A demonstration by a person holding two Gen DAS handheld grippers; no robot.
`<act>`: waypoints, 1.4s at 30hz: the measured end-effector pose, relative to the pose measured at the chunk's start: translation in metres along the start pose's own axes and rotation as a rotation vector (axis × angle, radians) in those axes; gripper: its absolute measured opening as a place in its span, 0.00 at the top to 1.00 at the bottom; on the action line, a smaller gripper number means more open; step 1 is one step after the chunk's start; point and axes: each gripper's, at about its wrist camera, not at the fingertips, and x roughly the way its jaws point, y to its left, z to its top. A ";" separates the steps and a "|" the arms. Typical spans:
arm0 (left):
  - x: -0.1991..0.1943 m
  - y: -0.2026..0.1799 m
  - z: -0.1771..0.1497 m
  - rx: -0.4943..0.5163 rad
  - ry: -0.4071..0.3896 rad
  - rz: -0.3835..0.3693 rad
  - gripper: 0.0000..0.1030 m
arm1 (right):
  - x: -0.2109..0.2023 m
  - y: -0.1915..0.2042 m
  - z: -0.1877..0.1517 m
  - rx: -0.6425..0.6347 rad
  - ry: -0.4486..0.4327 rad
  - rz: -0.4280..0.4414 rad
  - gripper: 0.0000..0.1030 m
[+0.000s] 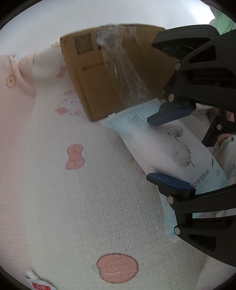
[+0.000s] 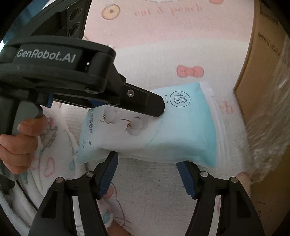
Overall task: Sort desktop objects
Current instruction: 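Carry the held wipes pack with the left tool over the cardboard box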
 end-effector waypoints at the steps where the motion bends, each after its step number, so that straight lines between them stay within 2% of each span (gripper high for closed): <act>1: -0.003 -0.002 -0.001 0.002 -0.008 -0.002 0.43 | -0.003 0.002 0.000 -0.003 -0.006 0.000 0.38; 7: -0.031 -0.020 -0.008 0.017 -0.063 -0.024 0.43 | -0.032 0.022 -0.001 -0.060 -0.076 -0.034 0.38; 15: -0.070 -0.058 -0.009 0.075 -0.136 -0.007 0.43 | -0.071 0.039 0.004 -0.097 -0.173 -0.045 0.38; 27: -0.129 -0.147 -0.009 0.227 -0.235 0.038 0.43 | -0.146 0.051 0.010 -0.116 -0.342 -0.073 0.38; 34: -0.122 -0.207 -0.004 0.326 -0.247 0.046 0.43 | -0.178 0.041 0.014 -0.080 -0.412 -0.104 0.38; 36: -0.116 -0.223 -0.002 0.350 -0.244 0.049 0.43 | -0.206 0.000 -0.004 -0.061 -0.426 -0.112 0.38; 38: -0.109 -0.240 0.001 0.377 -0.237 0.048 0.43 | -0.215 -0.017 0.000 -0.040 -0.437 -0.121 0.38; 41: -0.101 -0.255 0.004 0.397 -0.223 0.032 0.43 | -0.226 -0.027 -0.015 -0.016 -0.455 -0.135 0.38; 42: -0.097 -0.262 0.006 0.404 -0.216 0.026 0.43 | -0.227 -0.040 -0.005 -0.010 -0.460 -0.139 0.38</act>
